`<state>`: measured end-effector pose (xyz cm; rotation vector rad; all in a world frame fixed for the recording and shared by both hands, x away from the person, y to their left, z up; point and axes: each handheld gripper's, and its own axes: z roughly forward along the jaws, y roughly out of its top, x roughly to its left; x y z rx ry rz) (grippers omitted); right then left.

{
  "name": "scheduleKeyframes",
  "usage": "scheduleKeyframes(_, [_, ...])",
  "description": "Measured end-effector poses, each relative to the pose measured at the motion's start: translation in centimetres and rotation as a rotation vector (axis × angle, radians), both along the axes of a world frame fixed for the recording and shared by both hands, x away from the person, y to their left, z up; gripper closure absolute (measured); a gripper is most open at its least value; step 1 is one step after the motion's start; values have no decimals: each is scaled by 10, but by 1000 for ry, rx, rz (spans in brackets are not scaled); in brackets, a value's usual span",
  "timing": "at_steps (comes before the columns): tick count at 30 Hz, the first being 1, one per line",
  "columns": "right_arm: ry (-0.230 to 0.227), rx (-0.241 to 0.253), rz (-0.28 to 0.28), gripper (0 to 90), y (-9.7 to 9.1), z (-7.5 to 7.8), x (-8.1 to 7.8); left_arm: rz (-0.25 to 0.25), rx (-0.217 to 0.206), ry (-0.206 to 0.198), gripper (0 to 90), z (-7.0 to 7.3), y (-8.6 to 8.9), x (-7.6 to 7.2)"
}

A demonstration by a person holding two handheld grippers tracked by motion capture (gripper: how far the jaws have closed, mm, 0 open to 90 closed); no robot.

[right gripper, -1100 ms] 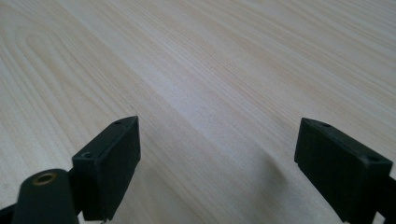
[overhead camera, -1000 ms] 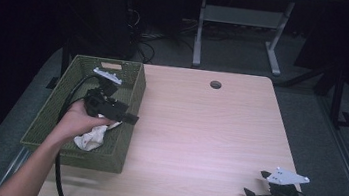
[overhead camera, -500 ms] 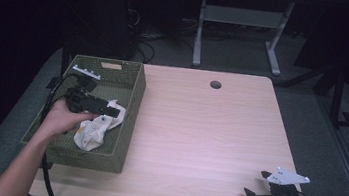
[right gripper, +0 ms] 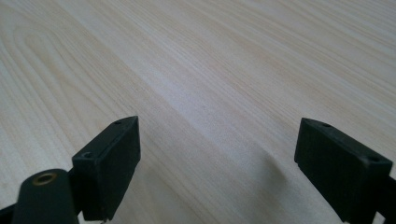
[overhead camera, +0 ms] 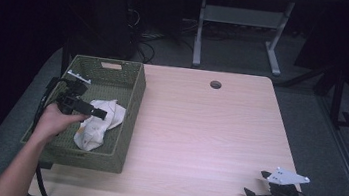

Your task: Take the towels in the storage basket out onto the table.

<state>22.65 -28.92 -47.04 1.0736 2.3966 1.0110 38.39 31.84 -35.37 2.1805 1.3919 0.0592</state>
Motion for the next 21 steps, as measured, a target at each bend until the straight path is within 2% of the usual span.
scheduleKeyframes(3, [-2,-8,5,140,0,0,0,15,36,14,262,-6,2,2])
scheduleKeyframes(7, [-2,1,0,140,0,0,0,31,49,39,274,-13,3,3])
scheduleKeyframes(10, [-6,-7,3,140,-1,0,0,32,98,68,292,-21,3,6])
scheduleKeyframes(12, [-3,2,-1,140,0,0,0,39,115,82,301,-25,4,7])
scheduleKeyframes(16, [-6,-6,2,140,-1,0,0,66,137,116,323,-33,7,10])
scheduleKeyframes(21, [-5,8,-5,140,-1,0,-1,72,146,140,340,-41,8,10])
